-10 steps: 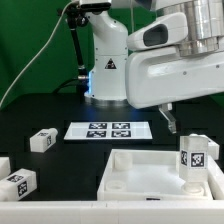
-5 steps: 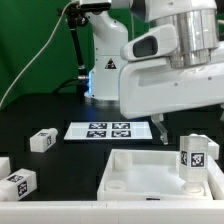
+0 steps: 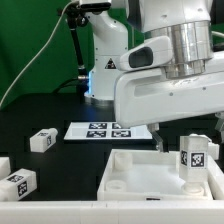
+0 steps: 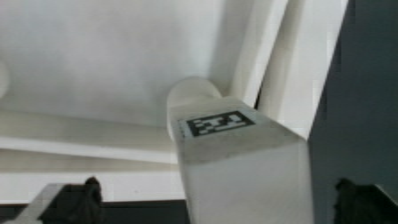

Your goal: Assemble one leg

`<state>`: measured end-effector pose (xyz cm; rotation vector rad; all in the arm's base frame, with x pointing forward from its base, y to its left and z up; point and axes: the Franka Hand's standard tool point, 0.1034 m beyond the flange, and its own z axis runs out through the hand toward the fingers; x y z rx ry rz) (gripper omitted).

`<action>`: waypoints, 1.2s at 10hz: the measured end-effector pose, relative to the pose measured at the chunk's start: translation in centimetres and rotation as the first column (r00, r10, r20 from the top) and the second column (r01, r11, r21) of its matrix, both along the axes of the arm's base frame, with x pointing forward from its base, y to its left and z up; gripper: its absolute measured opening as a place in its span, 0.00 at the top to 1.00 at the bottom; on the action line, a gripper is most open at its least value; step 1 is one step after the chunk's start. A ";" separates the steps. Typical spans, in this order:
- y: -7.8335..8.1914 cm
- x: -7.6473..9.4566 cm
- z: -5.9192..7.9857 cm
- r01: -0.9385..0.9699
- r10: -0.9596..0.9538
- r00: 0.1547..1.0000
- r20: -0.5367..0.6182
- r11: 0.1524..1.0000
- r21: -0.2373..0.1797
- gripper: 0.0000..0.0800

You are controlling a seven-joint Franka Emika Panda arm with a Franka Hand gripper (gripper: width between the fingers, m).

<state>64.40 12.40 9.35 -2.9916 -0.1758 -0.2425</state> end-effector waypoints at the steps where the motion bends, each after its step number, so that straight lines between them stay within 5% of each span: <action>1: 0.0 0.0 0.0 -0.009 0.009 1.000 0.001 1.000 -0.001 0.23; 2: 0.0 0.0 -0.1 -0.022 0.022 1.000 0.002 1.000 -0.004 0.45; 3: 0.0 0.0 -0.1 -0.022 0.022 1.000 0.002 1.000 -0.003 0.45; 4: 0.0 0.0 -0.1 -0.022 0.022 1.000 0.002 1.000 -0.003 0.65; 8: 0.1 -0.1 -0.1 0.032 -0.032 0.999 -0.007 0.999 0.007 0.65; 12: 1.2 -0.3 -0.2 0.492 -0.482 0.869 -0.114 0.867 0.083 0.64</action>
Offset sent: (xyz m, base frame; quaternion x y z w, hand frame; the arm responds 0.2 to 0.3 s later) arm 0.0000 0.0000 0.0000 0.0000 0.0000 0.0000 1.0000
